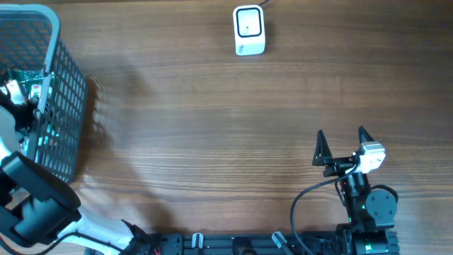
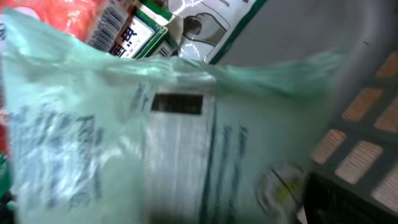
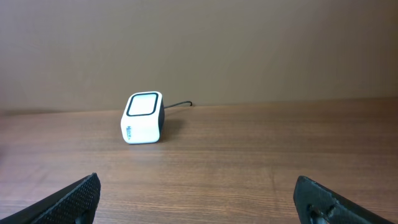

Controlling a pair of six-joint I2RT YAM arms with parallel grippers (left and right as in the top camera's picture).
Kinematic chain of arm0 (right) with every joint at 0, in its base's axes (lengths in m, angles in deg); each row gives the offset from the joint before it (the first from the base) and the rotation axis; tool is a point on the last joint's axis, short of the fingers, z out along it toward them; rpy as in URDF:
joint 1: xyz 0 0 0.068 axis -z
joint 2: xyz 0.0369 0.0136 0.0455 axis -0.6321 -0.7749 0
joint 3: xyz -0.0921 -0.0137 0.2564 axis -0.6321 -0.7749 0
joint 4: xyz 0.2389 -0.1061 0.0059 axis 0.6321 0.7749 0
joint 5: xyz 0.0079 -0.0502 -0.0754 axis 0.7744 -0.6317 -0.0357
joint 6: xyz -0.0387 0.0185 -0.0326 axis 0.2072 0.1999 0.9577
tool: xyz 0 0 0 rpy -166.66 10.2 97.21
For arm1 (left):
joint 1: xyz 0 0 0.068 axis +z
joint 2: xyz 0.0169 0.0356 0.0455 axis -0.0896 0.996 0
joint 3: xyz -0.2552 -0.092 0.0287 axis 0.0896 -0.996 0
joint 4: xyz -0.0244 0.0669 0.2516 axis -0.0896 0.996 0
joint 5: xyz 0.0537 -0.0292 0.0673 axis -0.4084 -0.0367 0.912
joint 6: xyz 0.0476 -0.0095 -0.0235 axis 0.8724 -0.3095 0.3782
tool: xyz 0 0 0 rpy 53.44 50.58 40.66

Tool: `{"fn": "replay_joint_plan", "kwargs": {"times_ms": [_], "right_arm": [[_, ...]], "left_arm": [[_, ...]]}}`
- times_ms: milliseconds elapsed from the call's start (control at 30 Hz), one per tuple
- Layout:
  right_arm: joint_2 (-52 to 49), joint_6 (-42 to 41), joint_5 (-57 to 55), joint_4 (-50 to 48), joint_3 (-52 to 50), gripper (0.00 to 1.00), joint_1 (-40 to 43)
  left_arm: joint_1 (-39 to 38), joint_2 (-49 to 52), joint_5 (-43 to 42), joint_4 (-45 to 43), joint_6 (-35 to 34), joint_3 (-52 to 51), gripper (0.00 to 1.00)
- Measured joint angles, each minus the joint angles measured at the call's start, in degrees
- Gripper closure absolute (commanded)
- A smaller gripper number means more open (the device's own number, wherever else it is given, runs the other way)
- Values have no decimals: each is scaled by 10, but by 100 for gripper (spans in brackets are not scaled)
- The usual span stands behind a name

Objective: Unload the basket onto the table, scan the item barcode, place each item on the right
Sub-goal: 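Reach the left gripper into the basket and grasp the green-white wipes pack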

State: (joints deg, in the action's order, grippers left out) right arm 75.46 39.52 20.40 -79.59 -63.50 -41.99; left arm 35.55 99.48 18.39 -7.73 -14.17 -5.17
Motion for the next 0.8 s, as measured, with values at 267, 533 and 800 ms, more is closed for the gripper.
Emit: {"fn": "replay_joint_plan", "kwargs": {"times_ms": [267,533,800], "right_arm": [[0,0,0,0,0,0,0],[0,0,0,0,0,1,0],[0,0,0,0,0,0,0]], "left_arm": [[3,4,-2,-23,6,-29,35],[3,2,-18,-19,6,-26,39],[3,-93,-25,-10,-36,90,40]]}}
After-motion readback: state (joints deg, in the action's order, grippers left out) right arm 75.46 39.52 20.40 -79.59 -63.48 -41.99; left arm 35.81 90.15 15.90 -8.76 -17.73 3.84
